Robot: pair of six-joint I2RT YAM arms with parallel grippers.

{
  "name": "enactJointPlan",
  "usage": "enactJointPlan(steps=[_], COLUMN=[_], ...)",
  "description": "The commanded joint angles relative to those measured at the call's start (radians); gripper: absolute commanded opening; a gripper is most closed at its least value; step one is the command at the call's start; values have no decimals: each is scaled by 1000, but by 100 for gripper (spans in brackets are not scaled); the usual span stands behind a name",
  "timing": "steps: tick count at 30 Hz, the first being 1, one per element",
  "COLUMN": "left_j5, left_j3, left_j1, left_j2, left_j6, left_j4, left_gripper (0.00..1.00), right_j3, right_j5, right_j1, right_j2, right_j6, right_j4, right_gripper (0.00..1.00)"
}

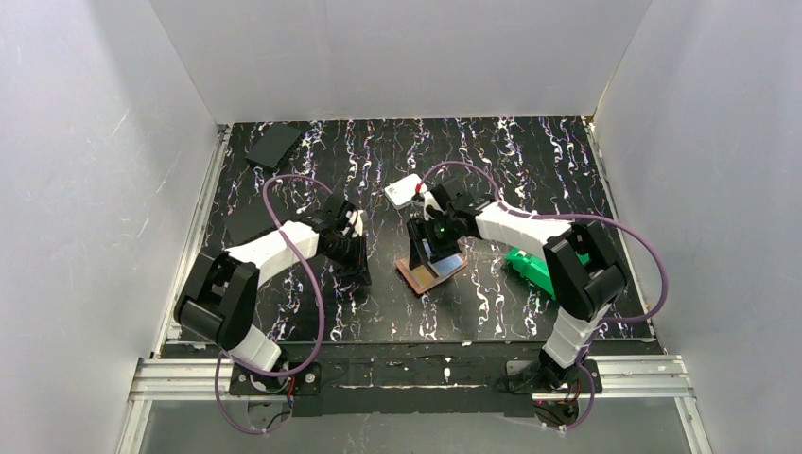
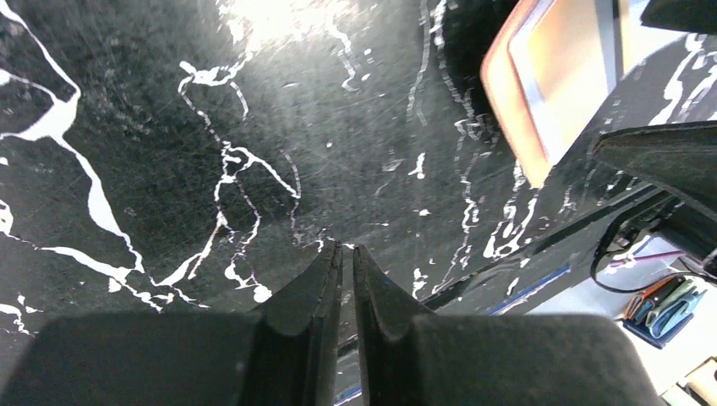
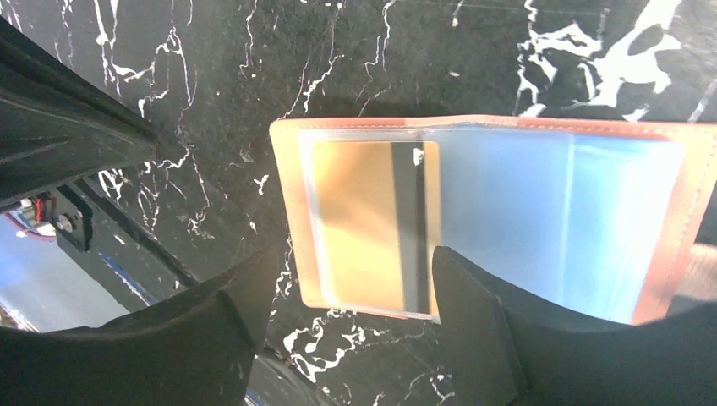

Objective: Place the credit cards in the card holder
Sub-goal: Insert the credit card into the card holder.

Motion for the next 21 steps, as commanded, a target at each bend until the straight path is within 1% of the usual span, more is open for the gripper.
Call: enactJointPlan(steps=[1, 5, 7, 10, 17, 19, 21], left_j5=[46, 141, 171, 204, 242, 235, 231], left_j3=[58, 73, 73, 70, 79, 85, 88], left_j1=[-5, -7, -20, -48, -126, -140, -143], left_j2=[-68, -64, -57, -41, 46, 71, 94], left_j6=[33, 11, -12, -52, -139, -148, -158], left_j4=[-34, -3, 25, 76, 194, 208, 219], left_gripper=[12, 13, 14, 15, 17, 17, 17], right_j3=[40, 15, 7, -6, -35, -48, -58], right_j5=[29, 13, 46, 102, 165, 157, 123], right_j1=[5, 3, 5, 5, 4, 3, 4], right_j2=[-65, -74, -79, -85, -67, -62, -50], right_j6=[-24, 29, 41, 32, -5, -10, -6], right_j4=[-74, -18, -17, -19, -31, -16, 3], right_gripper=[77, 77, 74, 74, 78, 80, 80])
